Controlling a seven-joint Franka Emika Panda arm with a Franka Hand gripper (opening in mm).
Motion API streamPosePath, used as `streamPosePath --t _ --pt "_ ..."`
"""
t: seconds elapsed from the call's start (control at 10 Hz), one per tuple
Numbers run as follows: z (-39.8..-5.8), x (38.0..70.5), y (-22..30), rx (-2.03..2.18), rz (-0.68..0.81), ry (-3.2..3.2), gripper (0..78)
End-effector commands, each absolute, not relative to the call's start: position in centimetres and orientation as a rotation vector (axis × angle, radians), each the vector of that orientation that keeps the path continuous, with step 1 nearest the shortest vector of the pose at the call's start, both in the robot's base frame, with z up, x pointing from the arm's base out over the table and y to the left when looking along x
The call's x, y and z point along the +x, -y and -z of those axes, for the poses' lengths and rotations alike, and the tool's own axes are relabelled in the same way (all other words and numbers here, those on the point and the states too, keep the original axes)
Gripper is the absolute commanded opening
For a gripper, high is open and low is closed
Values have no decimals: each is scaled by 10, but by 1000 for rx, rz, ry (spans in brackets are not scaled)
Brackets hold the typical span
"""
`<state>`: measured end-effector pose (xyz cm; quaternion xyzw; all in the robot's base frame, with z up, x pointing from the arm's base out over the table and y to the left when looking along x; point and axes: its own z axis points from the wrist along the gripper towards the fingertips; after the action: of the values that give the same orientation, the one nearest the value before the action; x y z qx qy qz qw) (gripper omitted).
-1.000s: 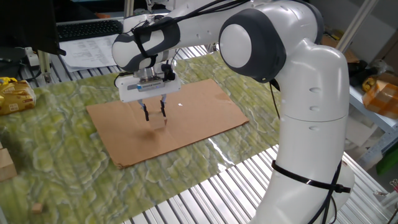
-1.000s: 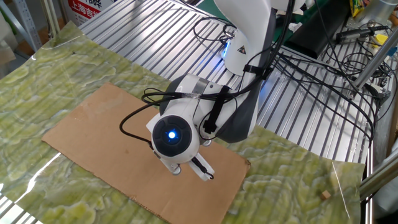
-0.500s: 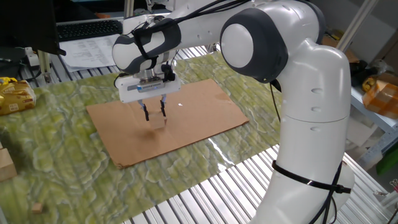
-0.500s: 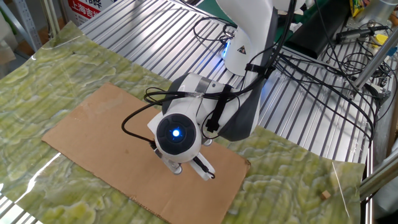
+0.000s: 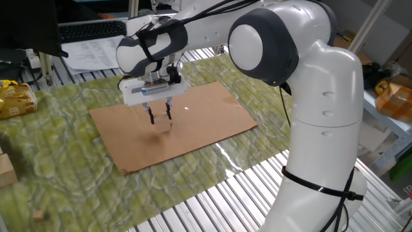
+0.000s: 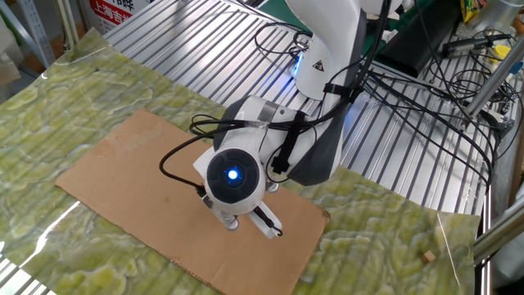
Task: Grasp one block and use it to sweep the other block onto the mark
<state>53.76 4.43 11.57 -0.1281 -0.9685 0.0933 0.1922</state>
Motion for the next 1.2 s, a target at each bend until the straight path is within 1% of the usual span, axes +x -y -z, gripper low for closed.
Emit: streamPosePath --t 0.1,0.2,0.3,0.4,0.7,0.9,1.2 --pt "-122 538 -51 -402 -113 2724 12" --pt "-124 536 -55 -409 -102 2724 12" --pt "-130 526 -69 -422 -89 2754 12" --pt "-134 522 -77 -425 -54 2787 12" --pt "-145 514 -93 -389 113 2996 12" --pt "-151 523 -92 -356 124 3027 12" --pt "-155 538 -93 -408 91 3032 12"
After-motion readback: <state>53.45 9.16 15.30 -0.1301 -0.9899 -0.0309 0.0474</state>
